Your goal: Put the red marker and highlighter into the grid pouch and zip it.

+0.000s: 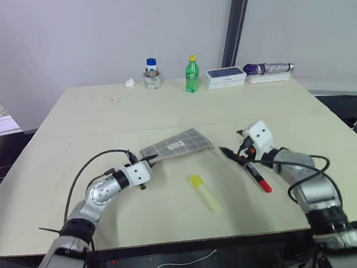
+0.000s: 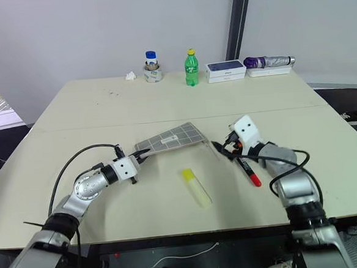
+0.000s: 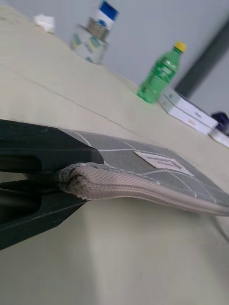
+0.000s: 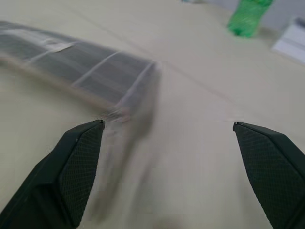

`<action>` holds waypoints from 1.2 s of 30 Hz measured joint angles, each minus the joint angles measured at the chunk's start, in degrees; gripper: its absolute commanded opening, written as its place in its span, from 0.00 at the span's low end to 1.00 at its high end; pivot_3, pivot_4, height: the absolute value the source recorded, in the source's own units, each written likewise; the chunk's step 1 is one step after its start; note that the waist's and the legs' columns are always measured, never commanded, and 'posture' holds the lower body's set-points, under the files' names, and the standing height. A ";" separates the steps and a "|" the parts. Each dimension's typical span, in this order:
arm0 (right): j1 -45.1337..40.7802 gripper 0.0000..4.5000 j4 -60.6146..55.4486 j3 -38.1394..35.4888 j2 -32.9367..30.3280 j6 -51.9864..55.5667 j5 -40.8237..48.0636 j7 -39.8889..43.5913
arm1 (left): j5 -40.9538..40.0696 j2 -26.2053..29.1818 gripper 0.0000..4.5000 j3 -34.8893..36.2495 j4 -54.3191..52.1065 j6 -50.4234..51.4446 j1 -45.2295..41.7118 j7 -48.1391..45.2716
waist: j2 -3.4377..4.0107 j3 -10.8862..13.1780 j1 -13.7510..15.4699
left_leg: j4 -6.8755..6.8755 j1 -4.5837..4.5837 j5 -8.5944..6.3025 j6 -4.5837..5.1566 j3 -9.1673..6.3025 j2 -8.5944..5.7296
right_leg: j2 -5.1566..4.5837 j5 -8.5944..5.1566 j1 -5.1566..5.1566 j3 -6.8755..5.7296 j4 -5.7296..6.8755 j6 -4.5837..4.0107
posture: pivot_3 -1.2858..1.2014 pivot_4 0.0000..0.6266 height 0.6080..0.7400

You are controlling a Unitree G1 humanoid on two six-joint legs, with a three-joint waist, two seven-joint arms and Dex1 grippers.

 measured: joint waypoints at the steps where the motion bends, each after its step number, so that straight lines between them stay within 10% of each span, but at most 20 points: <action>1: 0.74 0.99 -1.24 0.53 0.99 1.64 0.06 -0.71 | -0.27 -0.51 0.00 0.24 -1.43 1.51 0.73 0.32 | 0.00 0.00 0.06 | 0.00 0.01 0.00 0.00 -0.01 0.00 | 0.00 0.00 0.00 0.00 0.01 0.00 | 0.52 0.24 1.00; 11: -2.81 0.99 3.74 3.62 5.31 4.72 -3.54 -7.90 | -1.01 -1.79 0.00 0.16 -7.89 6.87 2.27 1.23 | 0.00 0.00 -0.13 | -0.03 0.01 0.01 -0.01 -0.02 0.00 | 0.07 0.00 -0.04 0.00 0.03 -0.01 | 0.52 0.24 1.00; 14: -4.33 0.81 8.95 4.22 7.98 3.13 -4.18 -9.47 | -1.10 -1.67 0.00 0.13 -8.75 7.12 2.93 0.98 | 0.00 0.00 -0.13 | -0.05 0.00 0.01 -0.02 0.00 0.00 | 0.07 0.00 -0.06 0.02 0.01 -0.01 | 0.52 0.24 1.00; 21: -7.17 0.01 11.38 5.10 11.45 2.15 -4.33 -9.36 | -1.10 -1.76 0.00 -0.04 -10.27 7.97 3.84 0.19 | 0.00 0.00 0.00 | -0.04 -0.02 0.01 -0.01 0.00 0.00 | 0.07 0.00 -0.08 0.03 0.02 -0.01 | 0.52 0.24 1.00; 36: -8.45 0.01 3.74 21.91 10.80 -5.24 -15.00 -2.44 | 0.44 -3.44 0.00 -0.80 -9.61 8.27 3.03 0.38 | 0.00 0.00 0.00 | -0.05 -0.03 0.01 -0.01 0.01 -0.01 | 0.08 0.00 -0.13 0.05 0.04 -0.01 | 0.52 0.24 1.00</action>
